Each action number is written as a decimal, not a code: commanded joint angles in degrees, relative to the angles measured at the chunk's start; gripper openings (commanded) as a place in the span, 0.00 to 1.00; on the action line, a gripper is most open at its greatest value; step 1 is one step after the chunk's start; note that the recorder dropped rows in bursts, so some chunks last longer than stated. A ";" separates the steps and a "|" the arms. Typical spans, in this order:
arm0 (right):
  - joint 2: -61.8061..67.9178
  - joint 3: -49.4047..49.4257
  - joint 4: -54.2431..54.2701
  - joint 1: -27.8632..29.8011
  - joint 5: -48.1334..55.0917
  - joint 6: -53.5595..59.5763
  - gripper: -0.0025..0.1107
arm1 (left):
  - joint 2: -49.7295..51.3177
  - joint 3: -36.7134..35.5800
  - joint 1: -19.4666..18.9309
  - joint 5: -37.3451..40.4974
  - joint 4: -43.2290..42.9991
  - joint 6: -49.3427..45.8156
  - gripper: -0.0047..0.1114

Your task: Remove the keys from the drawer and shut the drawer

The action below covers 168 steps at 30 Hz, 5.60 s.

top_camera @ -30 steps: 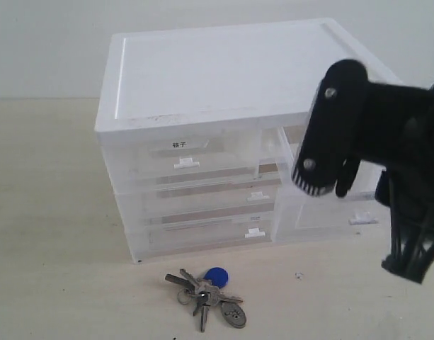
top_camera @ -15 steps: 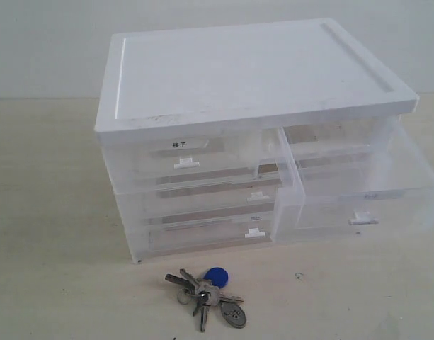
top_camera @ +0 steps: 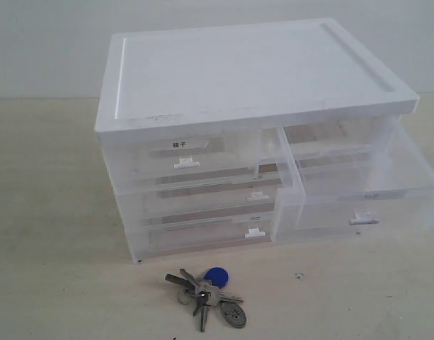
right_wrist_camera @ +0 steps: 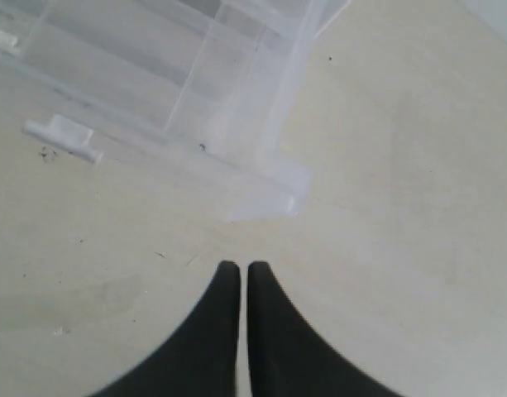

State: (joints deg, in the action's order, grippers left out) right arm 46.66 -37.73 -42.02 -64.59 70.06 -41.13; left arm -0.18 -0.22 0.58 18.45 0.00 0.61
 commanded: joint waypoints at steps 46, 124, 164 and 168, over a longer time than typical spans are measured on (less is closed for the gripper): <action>-5.47 -5.18 4.38 0.11 -13.76 8.40 0.02 | 0.18 0.22 -0.01 -0.66 0.00 -0.19 0.08; 24.89 1.00 -38.28 11.46 -39.89 -35.83 0.02 | 0.18 0.22 -0.01 -0.66 0.00 -0.19 0.08; 15.45 0.47 -45.30 11.46 -32.34 -41.79 0.02 | 0.18 0.22 -0.01 -0.66 0.00 -0.19 0.08; 13.27 -4.20 -43.66 17.99 -24.12 -37.31 0.02 | 0.18 0.22 -0.01 -0.66 0.00 -0.19 0.08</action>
State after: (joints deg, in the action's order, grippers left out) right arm 60.70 -38.90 -88.49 -51.23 44.29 -82.85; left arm -0.18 -0.22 0.58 18.45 0.00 0.61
